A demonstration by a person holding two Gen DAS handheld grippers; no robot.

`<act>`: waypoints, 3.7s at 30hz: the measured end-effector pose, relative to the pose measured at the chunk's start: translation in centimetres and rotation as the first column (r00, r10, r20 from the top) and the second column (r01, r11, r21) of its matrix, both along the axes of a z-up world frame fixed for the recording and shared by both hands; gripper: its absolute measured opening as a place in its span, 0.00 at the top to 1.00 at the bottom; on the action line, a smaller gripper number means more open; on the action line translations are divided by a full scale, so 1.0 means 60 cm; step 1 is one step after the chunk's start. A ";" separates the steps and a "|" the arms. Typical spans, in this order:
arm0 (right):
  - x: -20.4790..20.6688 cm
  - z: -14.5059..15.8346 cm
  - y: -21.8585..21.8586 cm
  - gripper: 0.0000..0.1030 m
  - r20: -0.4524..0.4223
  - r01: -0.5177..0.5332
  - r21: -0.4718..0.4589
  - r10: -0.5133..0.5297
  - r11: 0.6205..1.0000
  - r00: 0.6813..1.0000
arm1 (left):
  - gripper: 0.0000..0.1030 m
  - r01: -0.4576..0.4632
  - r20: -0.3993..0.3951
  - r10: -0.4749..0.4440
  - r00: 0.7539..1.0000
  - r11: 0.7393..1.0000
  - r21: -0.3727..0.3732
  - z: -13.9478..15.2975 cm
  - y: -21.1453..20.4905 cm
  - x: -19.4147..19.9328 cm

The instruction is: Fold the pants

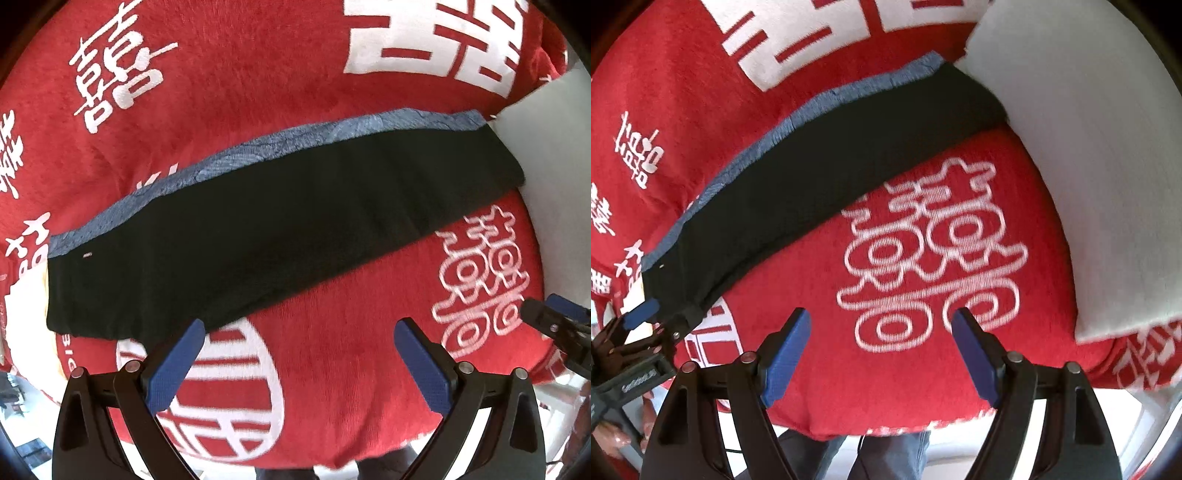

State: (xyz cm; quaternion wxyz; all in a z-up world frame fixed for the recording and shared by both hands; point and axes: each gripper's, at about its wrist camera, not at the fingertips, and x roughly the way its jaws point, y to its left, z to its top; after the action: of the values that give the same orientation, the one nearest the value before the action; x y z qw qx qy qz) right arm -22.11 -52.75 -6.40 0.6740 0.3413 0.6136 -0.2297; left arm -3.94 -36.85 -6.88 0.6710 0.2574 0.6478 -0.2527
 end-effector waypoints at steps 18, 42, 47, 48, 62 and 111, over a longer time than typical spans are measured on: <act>0.210 -0.127 -0.154 0.51 0.118 -0.158 -0.216 0.186 0.964 0.975 | 0.00 -0.233 0.165 0.240 0.957 0.970 -0.066 -0.181 -0.067 0.143; 0.175 -0.136 -0.151 0.35 0.073 -0.158 -0.235 0.179 0.959 0.981 | 0.00 -0.143 0.185 0.147 0.972 0.989 -0.038 -0.177 -0.082 0.098; 0.115 -0.130 -0.124 0.34 0.137 -0.101 -0.197 0.129 0.975 0.982 | 0.00 -0.213 0.162 0.221 0.962 0.975 -0.064 -0.175 -0.065 0.095; 0.101 -0.125 -0.121 0.34 0.163 -0.078 -0.168 0.105 0.983 0.981 | 0.00 -0.220 0.154 0.226 0.962 0.974 -0.056 -0.173 -0.069 0.096; -0.004 -0.162 -0.138 0.34 0.425 0.149 0.162 -0.205 0.976 0.882 | 0.00 -0.153 0.127 0.161 0.979 0.986 -0.071 -0.142 -0.115 0.055; 0.132 -0.007 -0.116 0.88 0.468 -0.001 -0.170 0.082 0.985 0.880 | 0.14 -0.050 0.085 0.072 0.994 0.970 -0.236 -0.147 -0.170 0.036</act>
State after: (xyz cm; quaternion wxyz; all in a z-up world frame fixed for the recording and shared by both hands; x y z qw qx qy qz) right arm -14.20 -59.74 -6.84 0.8340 0.3170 0.4163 -0.1750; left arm -1.76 -47.04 -15.70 0.7334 0.1681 0.5894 -0.2940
